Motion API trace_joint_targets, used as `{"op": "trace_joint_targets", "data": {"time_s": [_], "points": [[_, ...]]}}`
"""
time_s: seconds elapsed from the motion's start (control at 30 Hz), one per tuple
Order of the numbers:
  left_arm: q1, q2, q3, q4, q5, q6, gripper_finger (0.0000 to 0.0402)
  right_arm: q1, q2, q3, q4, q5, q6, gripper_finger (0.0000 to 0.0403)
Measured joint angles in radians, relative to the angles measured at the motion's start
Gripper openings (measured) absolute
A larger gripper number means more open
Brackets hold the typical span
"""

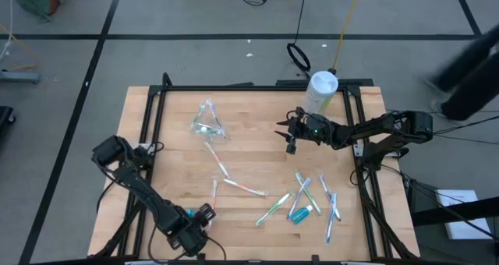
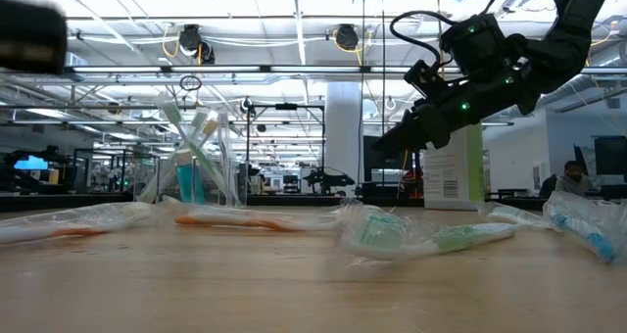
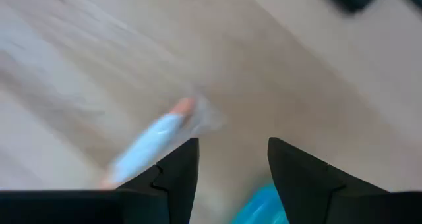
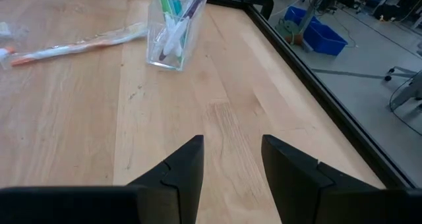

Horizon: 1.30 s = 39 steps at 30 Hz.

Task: Pick & Place toothbrushing station
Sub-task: Put the blue mouthwash into the transparent organizer

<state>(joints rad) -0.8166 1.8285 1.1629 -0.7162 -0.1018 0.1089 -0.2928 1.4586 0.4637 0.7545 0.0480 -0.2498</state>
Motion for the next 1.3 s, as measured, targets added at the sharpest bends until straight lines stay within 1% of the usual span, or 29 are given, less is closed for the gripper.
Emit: {"op": "trace_joint_targets", "data": {"time_s": [0.07,0.13,0.2,0.27,0.37,0.43,0.5,0.63,0.7,0.83,1.07,1.3], "points": [[0.008,-0.008,0.034,-0.077,-0.060,0.090,0.0188,0.000,0.000,0.000,0.003,0.000,-0.002,0.0144],[0.018,-0.008,0.072,-0.156,-0.099,0.130,0.0188,0.000,0.000,0.000,0.008,0.001,-0.016,0.0144],[0.027,-0.009,0.108,-0.217,-0.105,0.140,0.0189,0.000,0.000,0.000,0.013,0.001,-0.033,0.0144],[0.027,-0.009,0.133,-0.250,-0.086,0.131,0.0189,0.000,0.000,0.000,0.012,0.001,-0.048,0.0144],[0.011,-0.010,0.142,-0.244,0.019,0.093,0.0188,0.000,0.000,0.000,0.012,0.001,-0.050,0.0144],[-0.009,-0.010,0.142,-0.231,0.077,0.102,0.0189,0.000,0.000,0.000,0.011,0.001,-0.050,0.0144],[-0.030,-0.009,0.141,-0.228,0.074,0.128,0.0188,0.000,0.000,0.000,0.011,0.002,-0.047,0.0144],[-0.056,-0.006,0.140,-0.229,0.016,0.131,0.0188,0.000,0.000,0.000,0.004,0.002,-0.016,0.0144],[-0.059,0.007,0.140,-0.225,0.015,0.123,0.0188,0.000,0.000,0.000,-0.006,0.002,0.005,0.0144],[-0.070,0.041,0.139,-0.231,0.030,0.164,0.0188,0.000,0.000,0.000,-0.034,0.001,0.048,0.0144],[-0.083,0.061,0.131,-0.282,0.019,0.176,0.0188,0.000,0.000,0.000,-0.035,0.001,0.055,0.0144],[-0.080,0.061,0.085,-0.232,0.023,0.212,0.0188,0.000,0.000,0.000,-0.033,0.002,0.051,0.0144]]}}
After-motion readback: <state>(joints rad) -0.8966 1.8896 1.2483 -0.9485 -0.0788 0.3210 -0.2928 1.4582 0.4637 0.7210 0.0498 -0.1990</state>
